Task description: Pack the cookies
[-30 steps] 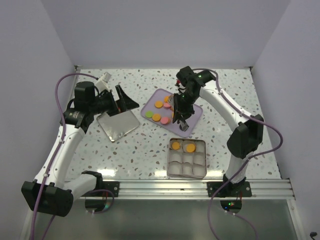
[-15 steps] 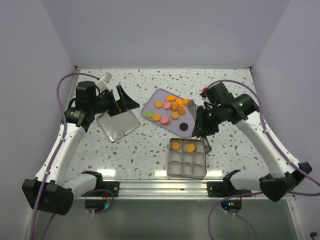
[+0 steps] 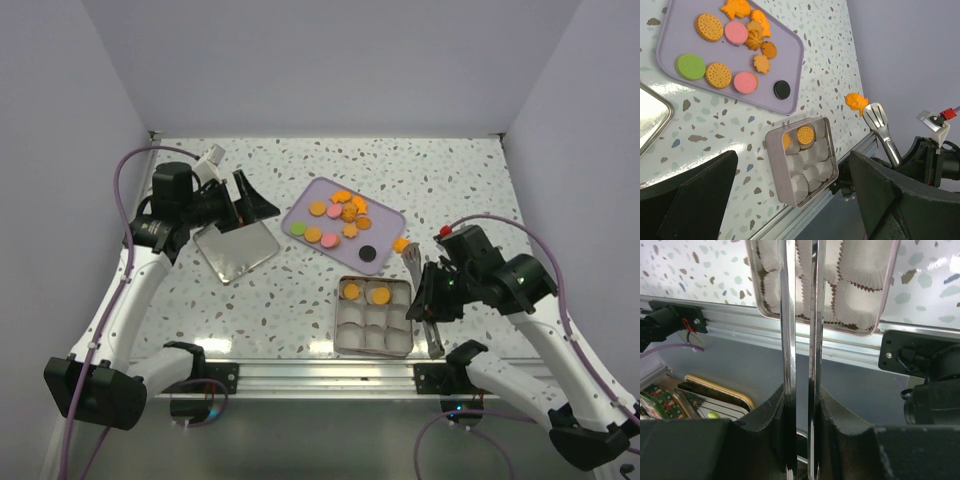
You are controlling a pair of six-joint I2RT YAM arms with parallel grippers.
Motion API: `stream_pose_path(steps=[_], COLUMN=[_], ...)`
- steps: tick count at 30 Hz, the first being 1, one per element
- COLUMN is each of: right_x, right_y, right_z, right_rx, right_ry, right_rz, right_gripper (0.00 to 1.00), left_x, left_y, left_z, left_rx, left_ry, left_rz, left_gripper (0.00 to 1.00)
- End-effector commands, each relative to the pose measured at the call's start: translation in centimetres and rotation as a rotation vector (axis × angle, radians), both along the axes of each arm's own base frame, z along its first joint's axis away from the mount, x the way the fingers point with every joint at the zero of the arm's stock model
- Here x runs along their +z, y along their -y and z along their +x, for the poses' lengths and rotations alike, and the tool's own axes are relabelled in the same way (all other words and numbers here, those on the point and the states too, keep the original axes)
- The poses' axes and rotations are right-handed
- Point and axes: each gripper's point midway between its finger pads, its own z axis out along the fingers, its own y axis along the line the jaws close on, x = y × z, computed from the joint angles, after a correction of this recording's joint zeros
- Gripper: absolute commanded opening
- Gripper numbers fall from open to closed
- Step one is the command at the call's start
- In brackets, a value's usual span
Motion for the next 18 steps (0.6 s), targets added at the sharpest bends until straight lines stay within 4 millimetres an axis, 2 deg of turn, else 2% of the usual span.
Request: stream_pose_path(steps=[1,9,18], right_x=[-2.0,-4.6,-6.1], right_y=[2.9,3.4,3.6], right_z=[-5.2,-7.0,-9.0], right_rx=[-0.045,-0.042,-0.014], right_ry=[-0.224,-0.281,-0.358], right_rz=[-0.109,-0.114,-0.099], right_gripper=[0.07,0.08,0.08], left_x=[0.7,0.1,-0.1], left_y=[0.4,0.3,0.4], left_z=[-0.3,-0.8,-0.9], left_rx=[-0.029,-0.028,-0.031], left_ry=[0.037,0.032,0.036], left_rz=[-0.008,-0.003,-0.009], left_gripper=[1.0,1.0,1.0])
